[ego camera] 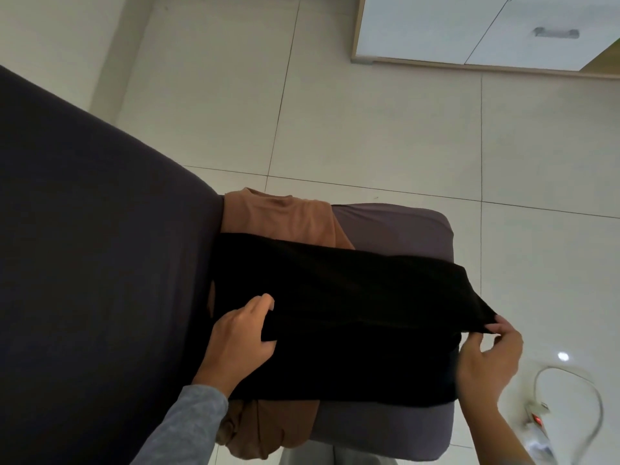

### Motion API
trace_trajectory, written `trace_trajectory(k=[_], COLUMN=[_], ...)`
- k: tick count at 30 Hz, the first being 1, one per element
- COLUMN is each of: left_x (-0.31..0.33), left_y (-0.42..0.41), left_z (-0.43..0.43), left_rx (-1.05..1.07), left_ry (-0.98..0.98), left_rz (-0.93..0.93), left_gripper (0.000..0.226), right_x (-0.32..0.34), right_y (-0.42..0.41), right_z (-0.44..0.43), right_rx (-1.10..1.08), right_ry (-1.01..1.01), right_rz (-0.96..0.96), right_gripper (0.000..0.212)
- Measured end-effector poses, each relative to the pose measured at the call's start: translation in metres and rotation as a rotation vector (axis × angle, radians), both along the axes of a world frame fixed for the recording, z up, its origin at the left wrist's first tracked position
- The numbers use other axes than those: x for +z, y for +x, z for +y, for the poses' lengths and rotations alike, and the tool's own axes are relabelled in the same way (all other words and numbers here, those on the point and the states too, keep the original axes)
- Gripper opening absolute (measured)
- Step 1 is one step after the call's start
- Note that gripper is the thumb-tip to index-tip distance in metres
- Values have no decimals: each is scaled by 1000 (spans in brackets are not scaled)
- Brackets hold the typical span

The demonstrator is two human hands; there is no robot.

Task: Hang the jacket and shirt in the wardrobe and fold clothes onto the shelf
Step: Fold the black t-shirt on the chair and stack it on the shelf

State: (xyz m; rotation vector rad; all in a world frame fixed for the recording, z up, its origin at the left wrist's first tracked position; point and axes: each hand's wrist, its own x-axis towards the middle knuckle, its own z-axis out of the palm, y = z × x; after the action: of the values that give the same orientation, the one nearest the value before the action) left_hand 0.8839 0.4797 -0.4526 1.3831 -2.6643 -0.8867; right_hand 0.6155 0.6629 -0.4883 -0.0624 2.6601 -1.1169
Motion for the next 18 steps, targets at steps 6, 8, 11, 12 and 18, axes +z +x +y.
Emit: trace_trajectory(k=[6, 8, 11, 12, 18], left_x=[-1, -5, -6, -5, 7], left_y=[14, 20, 26, 27, 34], left_z=[4, 7, 13, 15, 31], left_rx=[-109, -149, -161, -148, -76], left_ry=[49, 27, 37, 36, -1], left_rz=[11, -10, -34, -30, 76], left_gripper=[32, 43, 56, 58, 51], right_x=[0, 6, 13, 14, 22], right_y=[8, 16, 38, 47, 114], right_z=[9, 3, -11, -17, -50], right_rx=[78, 80, 178, 262, 1041], right_ry=[183, 168, 94, 67, -150], right_rz=[-200, -135, -12, 8, 35], right_gripper=[29, 32, 25, 25, 34])
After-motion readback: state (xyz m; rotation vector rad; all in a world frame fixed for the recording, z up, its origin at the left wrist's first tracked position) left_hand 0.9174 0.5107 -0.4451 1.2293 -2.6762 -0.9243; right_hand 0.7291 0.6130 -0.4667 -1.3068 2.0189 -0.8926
